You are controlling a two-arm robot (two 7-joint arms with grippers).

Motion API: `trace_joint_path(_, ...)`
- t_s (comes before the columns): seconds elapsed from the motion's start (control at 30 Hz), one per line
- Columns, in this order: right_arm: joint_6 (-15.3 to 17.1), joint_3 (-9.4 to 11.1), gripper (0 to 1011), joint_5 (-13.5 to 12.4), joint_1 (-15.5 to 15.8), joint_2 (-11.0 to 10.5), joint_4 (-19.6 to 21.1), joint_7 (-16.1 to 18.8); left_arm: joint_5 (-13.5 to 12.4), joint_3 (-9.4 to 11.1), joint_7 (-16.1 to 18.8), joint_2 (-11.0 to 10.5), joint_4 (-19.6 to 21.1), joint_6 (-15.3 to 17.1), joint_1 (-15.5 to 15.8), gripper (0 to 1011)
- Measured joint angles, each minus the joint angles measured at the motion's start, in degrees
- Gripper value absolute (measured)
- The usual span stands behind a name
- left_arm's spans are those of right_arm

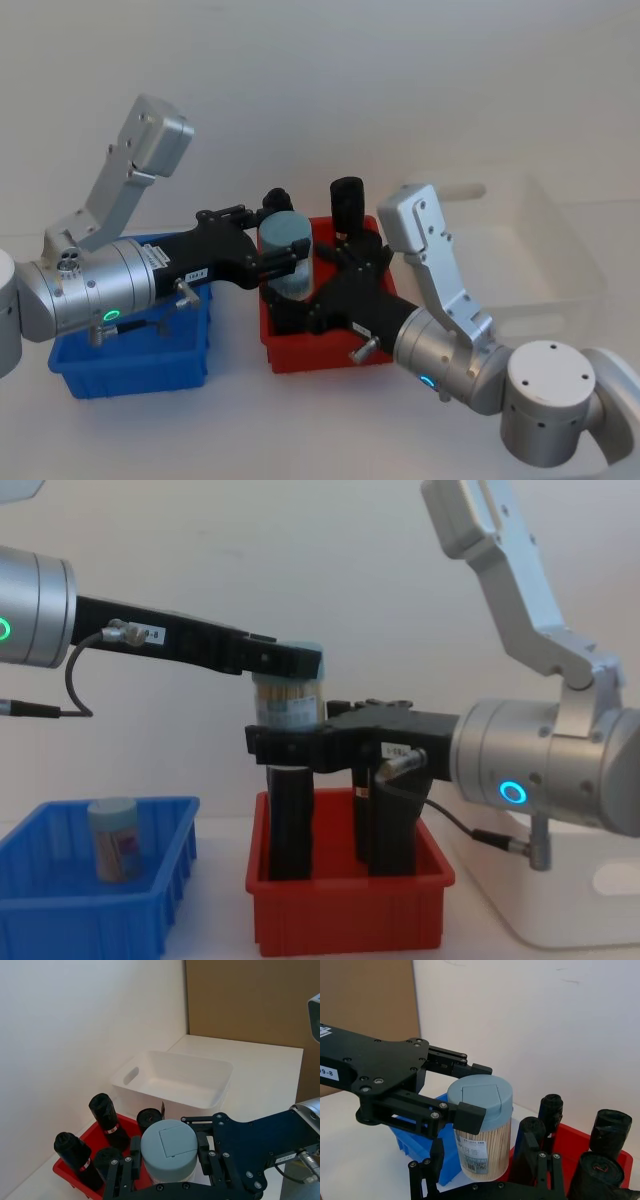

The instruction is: Pick the cotton swabs from the blue box and place them into the white box.

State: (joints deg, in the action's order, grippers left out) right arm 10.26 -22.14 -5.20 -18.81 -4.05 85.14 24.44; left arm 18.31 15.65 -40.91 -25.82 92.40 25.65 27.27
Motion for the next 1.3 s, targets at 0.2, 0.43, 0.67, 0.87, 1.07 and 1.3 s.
trace_joint_path(0.2, -0.7, -0.3, 918, 0.4, -1.4, 1.0, -2.4, 0.0, 0.0, 0.0, 0.0, 0.0, 0.0, 0.0, 0.0, 664)
trace_joint_path(0.43, -1.6, -0.5, 708, 0.5, -2.5, 1.7, -4.5, 0.2, 0.0, 0.0, 0.0, 0.0, 0.0, 0.0, 0.0, 664)
trace_joint_path(0.67, -2.1, -0.7, 630, 0.6, -3.0, 2.0, -5.5, 0.5, 0.0, 0.0, 0.1, 0.0, 0.0, 0.0, 0.0, 669)
trace_joint_path(0.87, -2.3, -0.9, 630, 0.6, -3.2, 2.1, -5.9, 0.5, 0.0, 0.0, 0.1, 0.0, 0.0, 0.0, 0.0, 817)
trace_joint_path(1.07, -2.3, -1.0, 630, 0.6, -3.1, 2.2, -5.8, -0.2, 0.0, 0.0, 0.0, 0.0, 0.0, 0.0, 0.0, 978)
trace_joint_path(1.3, -2.1, -1.1, 630, 0.4, -2.3, 1.9, -4.5, -3.0, 0.0, 0.0, 0.0, 0.0, 0.0, 0.0, 0.0, 1003)
